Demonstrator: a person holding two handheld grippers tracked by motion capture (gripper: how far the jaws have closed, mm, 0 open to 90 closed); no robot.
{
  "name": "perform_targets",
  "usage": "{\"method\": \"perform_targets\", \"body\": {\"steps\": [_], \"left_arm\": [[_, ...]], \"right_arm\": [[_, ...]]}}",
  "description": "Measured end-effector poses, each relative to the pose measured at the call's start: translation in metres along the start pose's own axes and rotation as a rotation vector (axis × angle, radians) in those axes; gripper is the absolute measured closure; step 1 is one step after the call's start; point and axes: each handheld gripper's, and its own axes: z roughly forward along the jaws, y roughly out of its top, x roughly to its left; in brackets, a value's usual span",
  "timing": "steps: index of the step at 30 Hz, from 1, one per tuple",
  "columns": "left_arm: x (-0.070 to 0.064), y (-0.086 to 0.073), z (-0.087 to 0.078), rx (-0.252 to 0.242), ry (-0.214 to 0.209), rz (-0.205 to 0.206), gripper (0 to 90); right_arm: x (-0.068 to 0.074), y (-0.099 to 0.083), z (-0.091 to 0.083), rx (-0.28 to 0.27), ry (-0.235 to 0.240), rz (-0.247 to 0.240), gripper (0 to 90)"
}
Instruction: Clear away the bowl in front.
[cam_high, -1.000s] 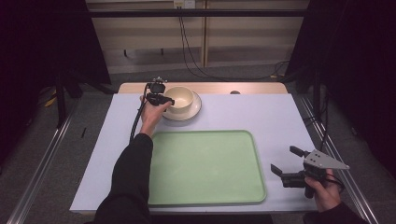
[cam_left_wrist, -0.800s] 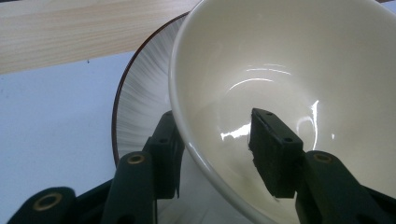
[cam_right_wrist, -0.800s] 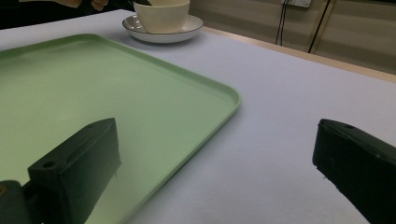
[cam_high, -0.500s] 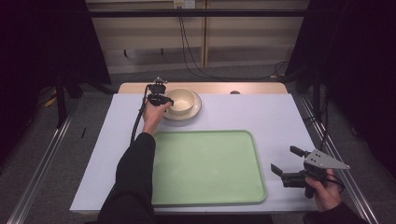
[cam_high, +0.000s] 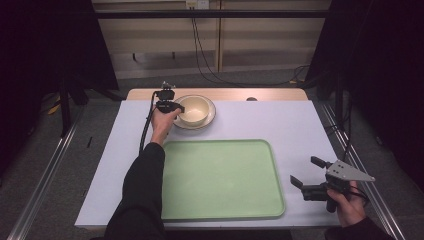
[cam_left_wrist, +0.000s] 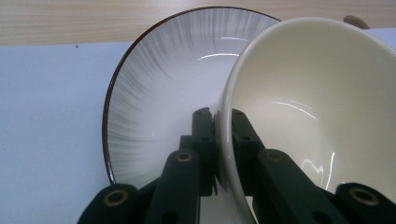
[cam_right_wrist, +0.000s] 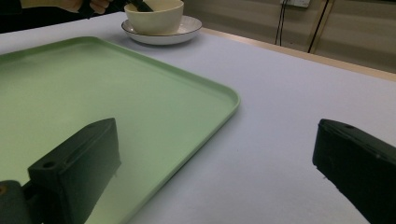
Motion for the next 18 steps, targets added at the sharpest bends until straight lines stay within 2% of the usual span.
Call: {"method": "perform_targets", "body": {"steps": [5,7,8,10,14,15,18], "left_arm": [[0.0012,0.0008,-0.003,-0.002,-0.023,-0.014,83.2],[0.0008,0.0013,-0.0037,-0.01,-0.03,-0.032,82.9],[0.0012,0.0023,-0.0048,0.001,-0.036,-0.014,82.9],[0.001,0.0022,-0.0053,-0.003,-0.043,-0.022,82.8],[0.0033,0.0023,-0.0073,0.005,-0.038,-0.02,82.6],[0.0031,0.0023,-0.0072,-0.005,-0.036,-0.039,82.7],[0.0059,0.0034,-0.0102,0.002,-0.033,-0.033,82.6]], "right_arm": [[0.0003,0.0,-0.0003,-0.005,-0.001,0.001,0.5],[0.0004,-0.0001,-0.0002,-0.007,-0.002,0.001,0.5],[0.0001,0.0,-0.0005,-0.007,-0.001,-0.002,0.5],[0.0003,0.0,-0.0005,-0.008,-0.002,0.001,0.5],[0.0002,-0.0001,-0.0005,-0.008,-0.005,0.001,0.5],[0.0003,0.0,-0.0007,-0.006,-0.003,0.002,0.5],[0.0002,-0.0001,-0.0007,-0.007,-0.004,0.0,0.5]]}}
